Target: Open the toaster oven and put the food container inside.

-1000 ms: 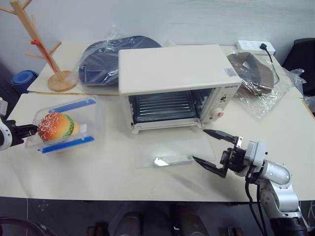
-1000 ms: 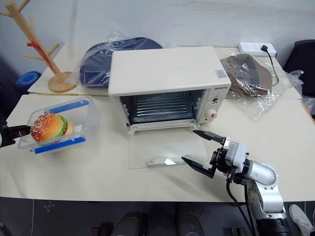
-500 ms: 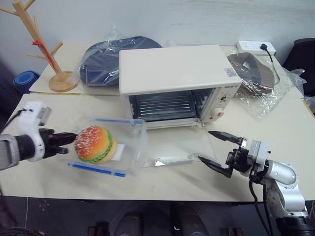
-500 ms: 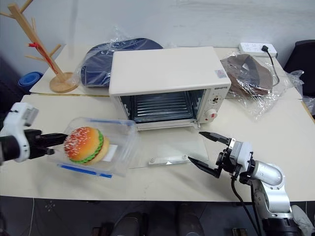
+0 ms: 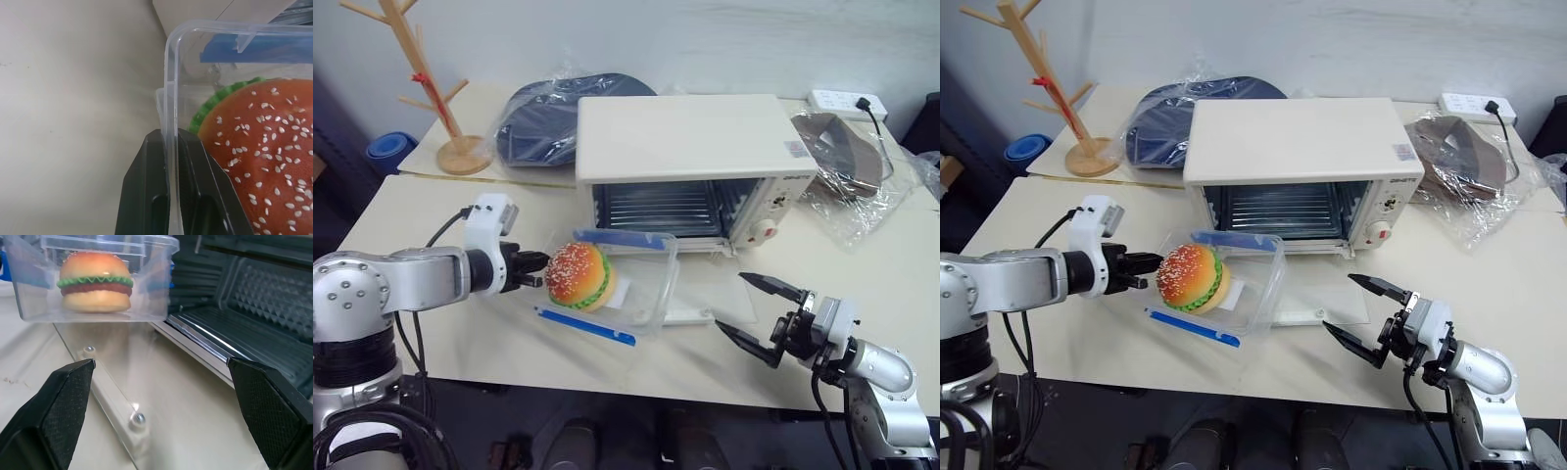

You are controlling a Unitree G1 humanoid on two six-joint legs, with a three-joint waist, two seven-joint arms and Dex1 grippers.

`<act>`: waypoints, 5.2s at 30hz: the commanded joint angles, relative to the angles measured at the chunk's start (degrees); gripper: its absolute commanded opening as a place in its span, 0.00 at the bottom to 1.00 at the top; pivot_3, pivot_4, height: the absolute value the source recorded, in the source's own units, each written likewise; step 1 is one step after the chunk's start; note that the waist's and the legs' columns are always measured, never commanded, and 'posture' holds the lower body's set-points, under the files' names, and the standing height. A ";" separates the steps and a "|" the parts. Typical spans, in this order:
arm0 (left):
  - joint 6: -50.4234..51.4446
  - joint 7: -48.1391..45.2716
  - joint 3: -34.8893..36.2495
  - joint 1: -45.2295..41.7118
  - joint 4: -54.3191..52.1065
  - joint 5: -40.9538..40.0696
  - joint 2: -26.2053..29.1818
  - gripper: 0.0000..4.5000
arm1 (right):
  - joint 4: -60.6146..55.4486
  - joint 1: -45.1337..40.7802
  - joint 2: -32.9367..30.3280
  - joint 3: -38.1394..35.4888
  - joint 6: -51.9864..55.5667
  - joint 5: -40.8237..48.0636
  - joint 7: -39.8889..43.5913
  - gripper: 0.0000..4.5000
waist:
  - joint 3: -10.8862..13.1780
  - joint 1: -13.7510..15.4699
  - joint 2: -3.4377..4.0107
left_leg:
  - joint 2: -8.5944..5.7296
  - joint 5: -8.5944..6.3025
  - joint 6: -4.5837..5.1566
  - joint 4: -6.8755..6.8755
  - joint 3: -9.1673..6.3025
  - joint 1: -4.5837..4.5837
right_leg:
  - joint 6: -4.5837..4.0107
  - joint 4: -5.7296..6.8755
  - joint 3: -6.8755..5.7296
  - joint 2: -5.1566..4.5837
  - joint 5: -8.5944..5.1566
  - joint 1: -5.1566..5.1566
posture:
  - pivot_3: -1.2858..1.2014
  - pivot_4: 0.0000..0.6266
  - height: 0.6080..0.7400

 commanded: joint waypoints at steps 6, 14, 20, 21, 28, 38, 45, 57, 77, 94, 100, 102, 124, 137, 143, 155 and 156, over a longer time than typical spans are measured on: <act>-5.65 0.42 -5.16 -3.75 0.78 -4.46 -1.49 0.53 | -4.14 3.54 -0.43 -2.61 -1.21 0.29 -2.52 1.00 | -0.01 -0.29 0.01 | 0.07 -0.02 0.00 0.07 0.07 -0.08 | 0.04 -0.09 0.03 0.12 0.02 -0.03 | 0.52 0.24 1.00; -10.43 3.01 -8.25 -3.18 1.27 -8.35 0.01 0.99 | -4.68 5.28 -0.47 -3.13 -1.21 0.61 -2.76 1.00 | 0.00 -2.13 0.01 | 0.17 0.04 -0.12 0.04 0.12 -0.01 | 0.02 0.03 0.07 0.23 0.01 -0.08 | 0.52 0.24 1.00; -14.30 2.13 -8.38 -2.36 2.09 -8.46 0.14 0.99 | -4.07 5.29 -0.73 -4.74 -0.89 0.69 -3.61 1.00 | 0.00 -2.21 0.01 | 0.17 0.04 -0.12 0.04 0.13 -0.01 | 0.02 0.02 0.09 0.23 0.01 -0.09 | 0.52 0.24 1.00; -14.77 1.39 -8.38 -2.24 2.09 -7.42 0.27 0.99 | -4.07 5.05 -0.87 -5.02 -0.60 0.92 -3.82 1.00 | 0.00 -2.22 0.01 | 0.17 0.04 -0.12 0.04 0.13 -0.01 | 0.02 0.03 0.09 0.23 0.01 -0.09 | 0.52 0.24 1.00; -15.91 -5.18 -7.51 -1.45 2.18 -3.28 1.92 0.99 | -7.18 3.78 -2.56 -6.48 5.14 3.75 -5.88 1.00 | 0.00 -2.23 0.02 | 0.16 0.04 -0.12 0.04 0.13 -0.02 | 0.01 0.03 0.08 0.23 0.00 -0.09 | 0.52 0.24 1.00; -19.41 -18.87 -5.31 -0.87 1.64 4.82 2.54 0.99 | -13.37 0.74 -5.46 -8.41 14.04 6.66 -10.00 1.00 | 0.01 -2.22 0.02 | 0.17 0.03 -0.10 0.04 0.13 -0.03 | 0.00 -0.01 0.07 0.23 0.00 -0.09 | 0.52 0.24 1.00; -35.22 -45.74 -2.64 5.10 1.83 23.44 11.87 0.99 | -20.87 -1.44 -8.54 -9.75 24.54 12.60 -13.84 1.00 | 0.07 -2.77 0.13 | 0.19 0.03 -0.10 -0.02 0.22 -0.05 | -0.05 0.00 0.13 0.26 -0.03 -0.20 | 0.52 0.24 1.00; -66.01 -99.19 -5.00 29.40 8.16 48.54 27.10 0.61 | -27.12 8.84 -22.94 -9.51 38.08 18.36 1.57 0.59 | 0.10 -1.95 0.17 | 0.18 -0.21 0.60 -0.72 0.21 -0.03 | -0.22 -0.59 0.06 -0.10 -0.12 -0.16 | 0.52 0.24 1.00; -56.75 -95.38 -15.00 30.85 -11.80 47.10 10.74 0.00 | -29.79 15.21 -23.47 -2.93 41.42 16.65 8.22 0.00 | 0.09 -2.09 0.16 | 0.11 -0.28 0.75 -0.52 0.15 -0.03 | -0.08 -0.46 -0.01 -0.21 -0.04 -0.06 | 0.52 0.24 1.00; -58.28 -84.38 -22.53 19.64 -3.30 51.85 -10.04 0.00 | -28.28 21.25 -21.32 -11.70 42.48 16.27 7.19 0.00 | 0.08 -0.95 0.14 | 0.13 -0.30 0.76 -0.11 0.17 -0.04 | 0.03 -0.31 0.06 0.11 0.02 0.03 | 0.52 0.24 1.00; -58.91 -83.63 -21.74 18.33 -2.34 52.55 -11.46 0.00 | -31.06 19.52 -19.08 -7.90 44.54 17.95 4.00 0.00 | 0.08 -1.10 0.14 | 0.16 -0.30 0.75 -0.04 0.18 -0.03 | 0.04 -0.25 0.08 0.16 0.02 0.02 | 0.52 0.24 1.00; -58.70 -84.23 -21.04 18.90 -2.90 52.17 -10.25 0.00 | -31.84 18.57 -18.10 -6.05 44.90 18.03 2.60 0.00 | 0.08 -1.09 0.14 | 0.17 -0.31 0.74 -0.04 0.17 -0.03 | 0.04 -0.25 0.07 0.17 0.02 0.02 | 0.52 0.24 1.00; -59.87 -79.47 -21.78 21.29 -3.92 53.22 -14.71 0.00 | -8.83 -7.51 -15.36 2.29 33.71 -0.19 0.82 0.00 | 0.08 -1.16 0.15 | 0.17 -0.31 0.72 0.03 0.19 -0.07 | 0.04 -0.22 0.08 0.16 0.02 -0.02 | 0.52 0.24 1.00; -66.42 -73.46 -18.74 16.65 3.72 57.48 -19.43 0.00 | 0.93 -21.13 -7.27 7.18 28.51 -8.48 -6.08 0.00 | 0.07 -1.25 0.16 | 0.16 -0.23 0.59 0.08 0.22 -0.10 | 0.04 -0.18 0.08 0.16 0.02 -0.07 | 0.52 0.24 1.00; -70.85 -70.48 -17.93 13.07 9.11 60.67 -22.52 0.00 | 5.75 -26.62 -2.20 9.60 26.50 -11.94 -10.41 0.00 | 0.08 -1.44 0.16 | 0.16 -0.20 0.54 0.09 0.25 -0.12 | 0.06 -0.15 0.09 0.19 0.03 -0.12 | 0.52 0.24 1.00; -73.23 -70.00 -19.08 10.01 11.72 67.06 -19.28 0.00 | 8.79 -32.37 3.12 8.50 30.20 -11.91 -16.50 0.00 | 0.07 -2.48 0.16 | 0.13 -0.08 0.35 0.18 0.30 -0.24 | 0.14 -0.10 0.12 0.17 0.08 -0.22 | 0.52 0.24 1.00; -70.06 -71.97 -17.54 10.94 8.45 64.68 -16.35 0.00 | 5.32 -31.32 1.29 7.51 34.61 -7.55 -13.35 0.00 | 0.08 -2.70 0.16 | 0.14 -0.08 0.35 0.16 0.31 -0.24 | 0.14 -0.09 0.13 0.18 0.08 -0.23 | 0.52 0.24 1.00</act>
